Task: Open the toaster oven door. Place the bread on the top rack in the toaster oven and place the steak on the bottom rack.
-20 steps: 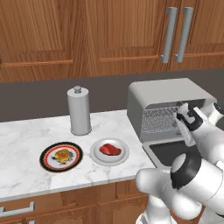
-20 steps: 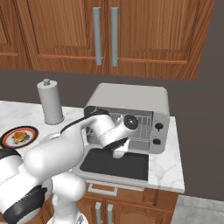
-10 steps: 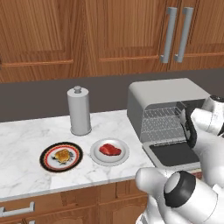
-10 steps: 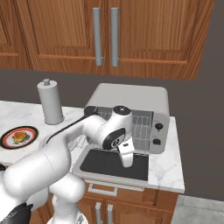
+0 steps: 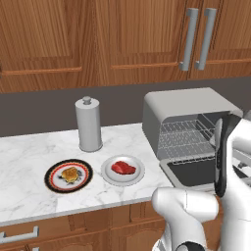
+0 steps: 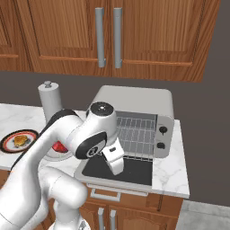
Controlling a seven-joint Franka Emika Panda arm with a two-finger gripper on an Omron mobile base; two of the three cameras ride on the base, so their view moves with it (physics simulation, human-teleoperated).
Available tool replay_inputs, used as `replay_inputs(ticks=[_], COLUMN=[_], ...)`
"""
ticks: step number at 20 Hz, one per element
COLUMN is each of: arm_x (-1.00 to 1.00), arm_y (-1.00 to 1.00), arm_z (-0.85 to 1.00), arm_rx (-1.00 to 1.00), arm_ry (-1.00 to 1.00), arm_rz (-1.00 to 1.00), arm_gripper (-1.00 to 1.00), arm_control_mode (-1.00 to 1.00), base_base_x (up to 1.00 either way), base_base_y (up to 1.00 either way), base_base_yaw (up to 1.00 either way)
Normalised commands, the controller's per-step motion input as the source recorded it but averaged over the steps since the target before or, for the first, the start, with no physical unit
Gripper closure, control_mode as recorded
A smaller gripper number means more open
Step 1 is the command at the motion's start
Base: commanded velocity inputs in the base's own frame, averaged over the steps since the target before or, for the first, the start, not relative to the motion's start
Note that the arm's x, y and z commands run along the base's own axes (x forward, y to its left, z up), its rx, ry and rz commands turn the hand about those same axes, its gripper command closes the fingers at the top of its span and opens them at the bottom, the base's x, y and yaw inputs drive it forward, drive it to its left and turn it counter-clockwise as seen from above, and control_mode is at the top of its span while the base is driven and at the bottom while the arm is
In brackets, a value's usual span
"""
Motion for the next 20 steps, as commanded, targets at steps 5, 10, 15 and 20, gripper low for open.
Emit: replay_inputs(ticks=[5, 10, 15, 20], arm_x=[-0.17, -0.06, -0.05, 0.00], arm_y=[1.00, 1.00, 1.00, 1.00], arm_z=[0.41, 0.36, 0.55, 0.37], arm_rx=[-0.08, -0.03, -0.01, -0.11], arm_ry=[-0.16, -0.01, 0.00, 0.07], arm_rz=[0.21, 0.20, 0.21, 0.29], arm_gripper=[-1.00, -1.00, -1.00, -1.00], arm_control_mode=[-1.00, -1.00, -1.00, -1.00], base_base_x=[0.00, 0.00, 0.00, 0.00], base_base_y=[0.00, 0.00, 0.00, 0.00], base_base_yaw=[0.00, 0.00, 0.00, 0.00])
